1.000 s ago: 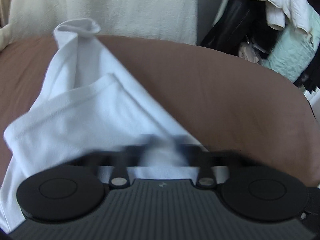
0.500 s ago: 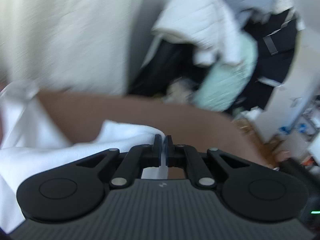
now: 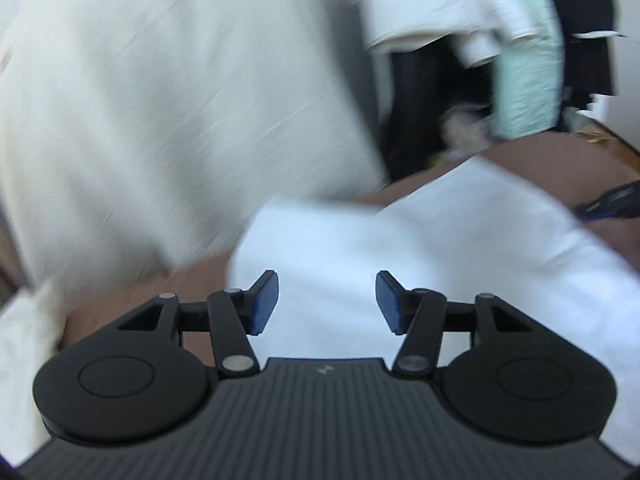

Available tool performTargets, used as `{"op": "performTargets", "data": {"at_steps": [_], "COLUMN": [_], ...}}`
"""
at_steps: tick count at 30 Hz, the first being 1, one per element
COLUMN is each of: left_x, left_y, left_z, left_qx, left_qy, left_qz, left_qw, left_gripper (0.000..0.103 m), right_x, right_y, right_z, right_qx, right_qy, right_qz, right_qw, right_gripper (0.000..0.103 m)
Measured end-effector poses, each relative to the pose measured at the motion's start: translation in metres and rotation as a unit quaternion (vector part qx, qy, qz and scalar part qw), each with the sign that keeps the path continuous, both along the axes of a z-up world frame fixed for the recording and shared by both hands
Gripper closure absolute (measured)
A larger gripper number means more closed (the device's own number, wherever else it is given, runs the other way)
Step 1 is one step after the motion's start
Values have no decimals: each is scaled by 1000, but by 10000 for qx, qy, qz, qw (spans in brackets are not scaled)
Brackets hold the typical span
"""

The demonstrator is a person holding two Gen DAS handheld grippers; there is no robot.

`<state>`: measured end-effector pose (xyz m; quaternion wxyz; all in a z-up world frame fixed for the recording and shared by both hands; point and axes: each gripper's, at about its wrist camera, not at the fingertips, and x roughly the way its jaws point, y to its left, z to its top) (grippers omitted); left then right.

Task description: Fold clothes

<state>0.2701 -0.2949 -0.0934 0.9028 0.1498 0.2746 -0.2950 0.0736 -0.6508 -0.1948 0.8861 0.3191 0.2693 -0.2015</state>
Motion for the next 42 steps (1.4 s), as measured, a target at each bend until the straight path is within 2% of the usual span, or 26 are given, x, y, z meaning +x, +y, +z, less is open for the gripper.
{"op": "performTargets", "data": {"at_steps": [2, 4, 6, 7, 10, 11, 13, 15, 17, 19, 20, 22, 26, 28, 29, 30, 31, 32, 33, 35, 36, 37, 38, 40, 41, 42], "left_x": [31, 65, 98, 112, 141, 145, 161, 175, 179, 185, 189, 198, 205, 205, 204, 201, 198, 183, 167, 136, 117, 100, 87, 67, 67, 66], "left_y": [33, 63, 75, 79, 75, 73, 61, 52, 40, 30, 29, 26, 23, 26, 28, 27, 26, 21, 17, 8, 12, 19, 28, 41, 42, 43], "left_z": [-13, -26, -35, -39, -49, -54, -63, -74, -77, -83, -88, -100, -107, -108, -108, -107, -106, -93, -79, -52, -37, -23, -11, 3, 2, 1], "left_qx": [-436, -1005, -1339, -1427, -1394, -1403, -1561, -1646, -1454, -1212, -1251, -1329, -2016, -2264, -2393, -2424, -2454, -2254, -2045, -1605, -1675, -1790, -2016, -2195, -2091, -1983], "left_qy": [581, 1277, 1727, 1836, 1819, 1861, 2124, 2391, 2207, 2130, 2196, 2327, 2547, 2617, 2648, 2792, 2935, 2449, 1950, 934, 306, -274, -666, -1353, -1566, -1777], "left_qz": [253, 475, 606, 607, 689, 687, 644, 329, 184, 339, 473, 742, 1102, 1149, 1134, 1021, 909, 719, 526, 136, 55, 78, 141, 349, 567, 785], "left_qw": [9970, 9856, 9739, 9707, 9709, 9700, 9625, 9564, 9643, 9689, 9664, 9605, 9393, 9312, 9272, 9235, 9194, 9402, 9578, 9825, 9854, 9834, 9771, 9655, 9636, 9607], "left_gripper": [50, 50, 50, 50, 50, 50, 50, 50, 48, 39, 34, 32, 17, 23, 60, 99, 99, 99, 100, 100, 100, 100, 99, 99, 99, 98], "right_x": [-2, 2, 15, 23, 41, 47, 65, 78, 87, 93, 98, 106, 126, 136, 136, 137, 136, 133, 129, 117, 109, 100, 92, 77, 72, 72], "right_y": [-2, -5, -7, -8, -2, -3, -11, -11, -11, -11, -12, -16, -20, -15, -13, -10, -9, -7, -5, 7, 16, 24, 33, 44, 47, 45], "right_z": [1, 3, 14, 19, 32, 32, 34, 37, 36, 32, 28, 18, -5, -13, -15, -16, -16, -14, -12, -2, 5, 12, 19, 32, 37, 40], "right_qx": [226, 515, 403, 169, -710, -824, -941, -1127, -1273, -1357, -1416, -1417, -1338, -1447, -1483, -1520, -1496, -1542, -1619, -2387, -2844, -3274, -3696, -4332, -4531, -4594], "right_qy": [-230, -592, -601, -492, -323, -283, -26, 196, 299, 391, 462, 528, 653, 772, 703, 634, 527, 419, 316, 103, -51, -226, -400, -788, -972, -1038], "right_qz": [147, 288, 564, 719, 1015, 1078, 1241, 1398, 1511, 1564, 1554, 1455, 1406, 1446, 1418, 1390, 1377, 1362, 1345, 1273, 1156, 1020, 880, 559, 390, 291], "right_qw": [9994, 9965, 9958, 9961, 9918, 9904, 9878, 9836, 9798, 9776, 9765, 9777, 9788, 9758, 9762, 9765, 9777, 9777, 9771, 9627, 9517, 9391, 9241, 8961, 8853, 8817], "right_gripper": [68, 60, 59, 59, 49, 48, 48, 48, 43, 42, 42, 42, 39, 39, 40, 48, 80, 90, 91, 93, 93, 93, 93, 93, 93, 93]}}
